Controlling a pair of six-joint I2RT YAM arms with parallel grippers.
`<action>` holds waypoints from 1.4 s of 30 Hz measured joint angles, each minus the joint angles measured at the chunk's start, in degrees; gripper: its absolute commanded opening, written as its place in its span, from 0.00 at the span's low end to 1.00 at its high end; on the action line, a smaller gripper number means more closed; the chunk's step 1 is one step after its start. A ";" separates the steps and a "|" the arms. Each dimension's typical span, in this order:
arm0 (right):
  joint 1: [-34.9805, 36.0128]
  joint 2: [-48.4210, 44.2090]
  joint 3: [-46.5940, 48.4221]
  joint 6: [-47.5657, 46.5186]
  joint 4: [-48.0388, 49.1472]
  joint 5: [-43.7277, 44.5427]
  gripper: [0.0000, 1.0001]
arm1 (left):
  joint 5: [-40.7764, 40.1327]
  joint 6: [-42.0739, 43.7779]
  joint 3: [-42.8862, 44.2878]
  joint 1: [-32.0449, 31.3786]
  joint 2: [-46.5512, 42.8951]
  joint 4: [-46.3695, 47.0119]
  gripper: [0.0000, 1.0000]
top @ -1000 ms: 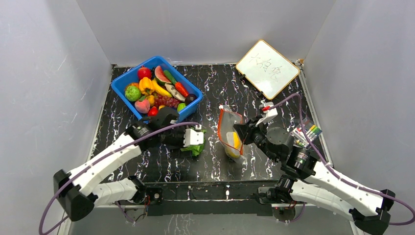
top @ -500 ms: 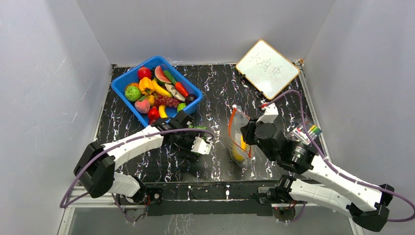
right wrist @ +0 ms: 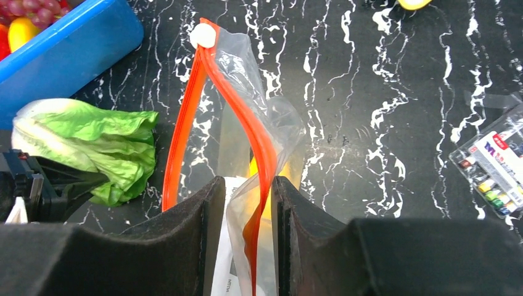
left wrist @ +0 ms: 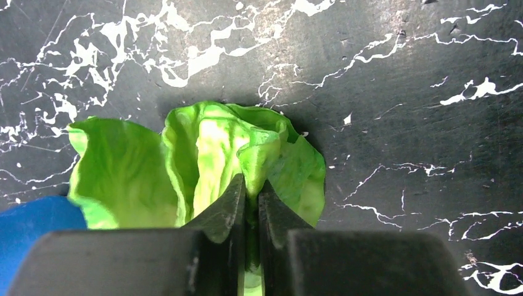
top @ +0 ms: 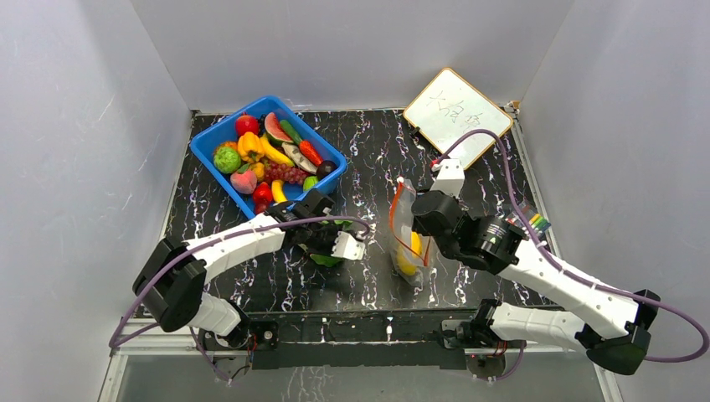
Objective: Place the food in the zip-top bag and seal the zipper
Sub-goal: Pick up the fake vegetable at the center of the board, then place the fake vegetable in the zipper food storage bag.
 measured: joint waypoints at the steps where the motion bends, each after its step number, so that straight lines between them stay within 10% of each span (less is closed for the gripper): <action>1: 0.00 0.35 0.39 -0.13 -0.52 0.31 0.26 | -0.09 -0.35 0.02 0.00 0.22 -0.11 0.00; 7: 0.00 1.68 3.43 -0.83 -3.65 2.21 0.00 | -0.07 -5.20 2.67 0.00 0.22 -2.16 0.00; 29: 0.00 -5.11 -2.51 1.20 7.30 -0.74 0.00 | -4.66 -54.53 3.63 0.00 -29.22 16.41 0.00; 42: 0.00 -6.47 -13.27 18.56 29.03 -8.28 0.00 | -17.64 -98.16 -2.60 0.00 -30.80 50.34 0.00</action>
